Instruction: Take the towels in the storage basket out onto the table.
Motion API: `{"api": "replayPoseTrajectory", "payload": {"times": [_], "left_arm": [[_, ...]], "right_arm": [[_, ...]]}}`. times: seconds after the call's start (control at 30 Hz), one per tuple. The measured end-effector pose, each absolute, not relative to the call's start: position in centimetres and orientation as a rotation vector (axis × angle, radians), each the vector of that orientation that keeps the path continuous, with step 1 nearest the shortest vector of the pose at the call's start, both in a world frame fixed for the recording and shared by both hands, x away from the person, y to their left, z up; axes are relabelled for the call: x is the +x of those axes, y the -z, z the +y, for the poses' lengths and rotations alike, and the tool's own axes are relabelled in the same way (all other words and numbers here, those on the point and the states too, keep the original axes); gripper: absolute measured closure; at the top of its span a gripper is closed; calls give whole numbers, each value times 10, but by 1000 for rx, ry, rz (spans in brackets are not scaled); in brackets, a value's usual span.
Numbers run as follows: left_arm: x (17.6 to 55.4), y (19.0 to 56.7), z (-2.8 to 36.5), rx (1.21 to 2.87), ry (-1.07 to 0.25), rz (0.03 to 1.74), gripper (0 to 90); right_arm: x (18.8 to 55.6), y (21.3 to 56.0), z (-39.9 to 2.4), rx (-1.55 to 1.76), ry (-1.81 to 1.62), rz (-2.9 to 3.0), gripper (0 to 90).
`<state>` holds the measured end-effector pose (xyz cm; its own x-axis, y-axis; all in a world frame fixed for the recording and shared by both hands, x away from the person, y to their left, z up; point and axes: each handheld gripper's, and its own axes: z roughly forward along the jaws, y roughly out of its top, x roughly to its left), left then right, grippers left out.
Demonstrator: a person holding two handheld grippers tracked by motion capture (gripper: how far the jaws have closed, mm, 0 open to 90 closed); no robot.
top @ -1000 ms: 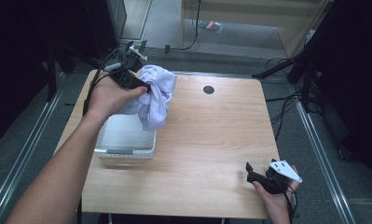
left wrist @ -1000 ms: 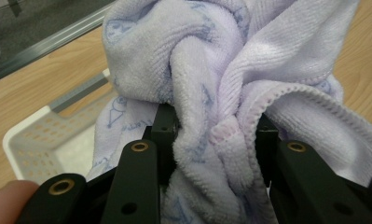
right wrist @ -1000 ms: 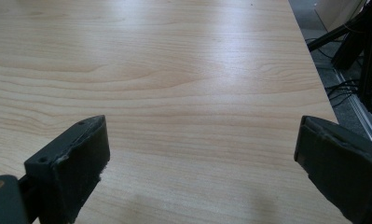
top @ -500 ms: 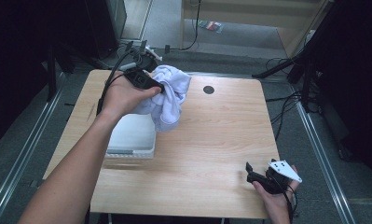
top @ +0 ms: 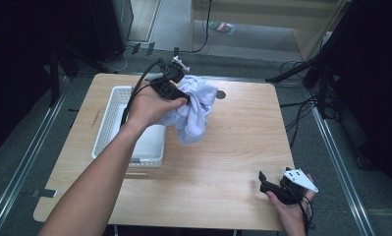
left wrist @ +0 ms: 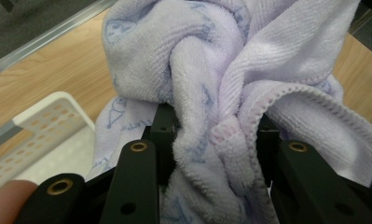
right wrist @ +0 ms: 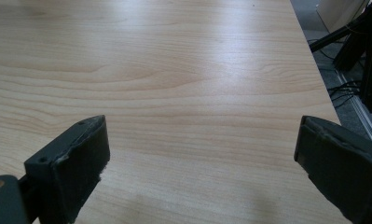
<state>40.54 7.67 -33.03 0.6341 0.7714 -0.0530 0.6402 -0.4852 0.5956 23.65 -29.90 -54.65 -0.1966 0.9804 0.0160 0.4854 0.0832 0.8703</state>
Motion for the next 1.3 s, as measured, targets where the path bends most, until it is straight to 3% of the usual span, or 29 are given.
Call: {"api": "replayPoseTrajectory", "payload": {"times": [0.43, 1.03, 1.3], "left_arm": [[406, 351, 52, 2264, -218, 1051, 639], [407, 408, 19, 2276, -93, 994, 618], [407, 441, 16, 2289, 35, 1010, 570]], "right_arm": [[236, 546, -299, 1453, -1041, 1755, 32], [237, 546, -299, 1450, -1043, 1755, 32], [236, 546, -299, 1451, -1043, 1753, 32]]}}
